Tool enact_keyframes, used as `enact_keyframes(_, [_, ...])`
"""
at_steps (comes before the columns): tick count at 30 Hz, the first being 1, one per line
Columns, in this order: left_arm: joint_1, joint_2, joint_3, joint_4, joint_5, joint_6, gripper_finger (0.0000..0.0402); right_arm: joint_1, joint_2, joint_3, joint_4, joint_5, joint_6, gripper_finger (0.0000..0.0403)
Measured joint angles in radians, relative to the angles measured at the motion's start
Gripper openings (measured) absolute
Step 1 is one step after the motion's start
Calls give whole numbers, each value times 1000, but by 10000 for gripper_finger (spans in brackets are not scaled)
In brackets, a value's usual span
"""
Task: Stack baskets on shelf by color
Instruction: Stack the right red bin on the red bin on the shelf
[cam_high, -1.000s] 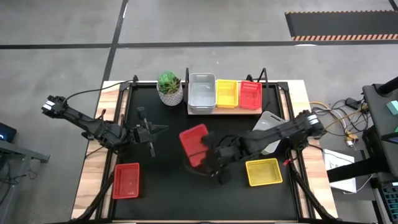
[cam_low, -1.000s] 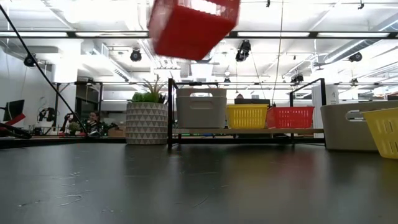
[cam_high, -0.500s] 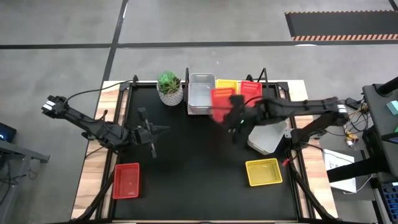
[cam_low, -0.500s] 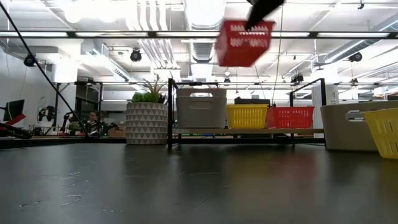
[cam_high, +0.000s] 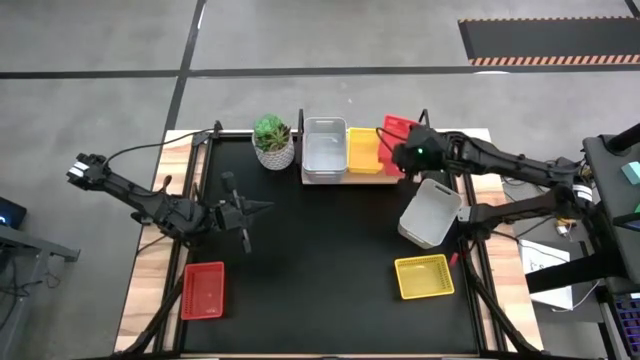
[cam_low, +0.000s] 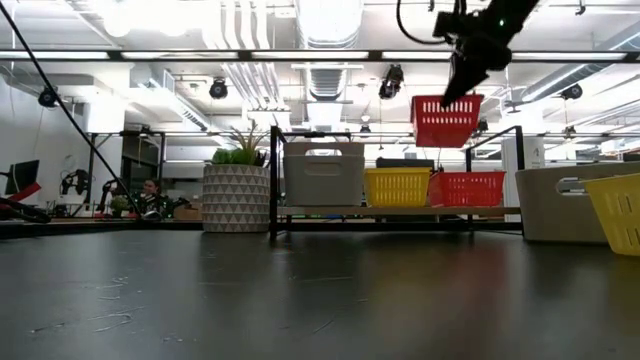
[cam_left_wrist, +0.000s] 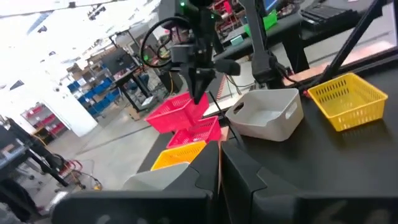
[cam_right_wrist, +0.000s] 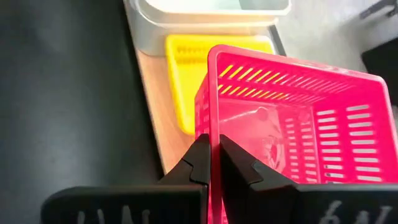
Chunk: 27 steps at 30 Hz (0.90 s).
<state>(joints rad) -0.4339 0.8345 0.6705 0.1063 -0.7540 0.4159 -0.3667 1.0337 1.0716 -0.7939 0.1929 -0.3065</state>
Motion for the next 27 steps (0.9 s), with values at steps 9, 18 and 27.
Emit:
enact_keyframes(9, [0,23,-16,1,0,-16,0,-116,25,-68,-16,-24,-58,9])
enact_keyframes(18, [0,26,-17,57,-1,12,0,-160,63,-85,-10,-44,-155,9])
enact_keyframes(27, [-1,29,-17,66,-2,18,0,-171,142,-81,-3,-44,-211,9])
